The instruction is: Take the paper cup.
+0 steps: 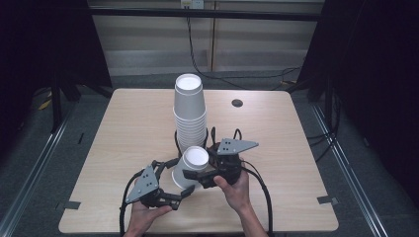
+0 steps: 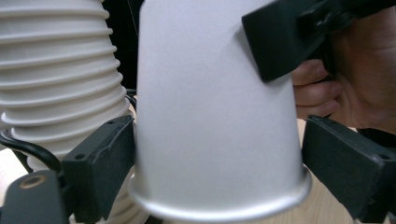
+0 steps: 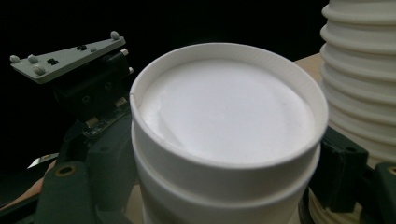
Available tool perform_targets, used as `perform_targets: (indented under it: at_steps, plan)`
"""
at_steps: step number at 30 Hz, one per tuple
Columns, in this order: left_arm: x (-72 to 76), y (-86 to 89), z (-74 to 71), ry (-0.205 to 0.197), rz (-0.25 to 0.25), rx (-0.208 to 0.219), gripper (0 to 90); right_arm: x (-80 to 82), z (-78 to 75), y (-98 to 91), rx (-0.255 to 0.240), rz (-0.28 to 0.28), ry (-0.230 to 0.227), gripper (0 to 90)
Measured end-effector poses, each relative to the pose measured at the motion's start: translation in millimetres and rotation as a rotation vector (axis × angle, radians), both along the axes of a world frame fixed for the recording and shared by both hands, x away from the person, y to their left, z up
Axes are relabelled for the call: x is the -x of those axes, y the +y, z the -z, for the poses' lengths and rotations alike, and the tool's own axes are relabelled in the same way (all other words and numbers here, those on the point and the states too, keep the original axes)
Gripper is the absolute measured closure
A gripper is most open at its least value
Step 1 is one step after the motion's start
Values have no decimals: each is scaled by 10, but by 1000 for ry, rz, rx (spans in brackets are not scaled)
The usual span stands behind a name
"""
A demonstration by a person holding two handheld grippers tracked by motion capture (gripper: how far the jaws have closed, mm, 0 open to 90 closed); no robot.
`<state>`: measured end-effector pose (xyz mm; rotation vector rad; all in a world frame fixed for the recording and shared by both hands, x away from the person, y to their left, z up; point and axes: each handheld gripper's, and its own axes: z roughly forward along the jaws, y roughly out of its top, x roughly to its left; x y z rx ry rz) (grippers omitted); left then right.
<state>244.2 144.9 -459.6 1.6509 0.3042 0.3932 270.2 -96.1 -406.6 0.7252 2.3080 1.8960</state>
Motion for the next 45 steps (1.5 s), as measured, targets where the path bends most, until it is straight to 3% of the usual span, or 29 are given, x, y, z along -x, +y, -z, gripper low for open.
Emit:
perform_targets:
  at_steps: [7,17,30,37,45]
  plan:
    - [-34,-26,26,22,8,-6,82,10,25,76,6,-16,0,214]
    - [-46,-49,25,21,7,-2,116,19,32,150,12,-35,-6,211]
    - [-44,-46,23,41,17,-15,153,25,34,155,4,-30,-24,129]
    - [-63,-11,44,62,19,-36,157,17,26,101,-10,-19,-21,131]
    - [-97,24,45,89,31,-97,158,31,61,11,-14,-11,-15,130]
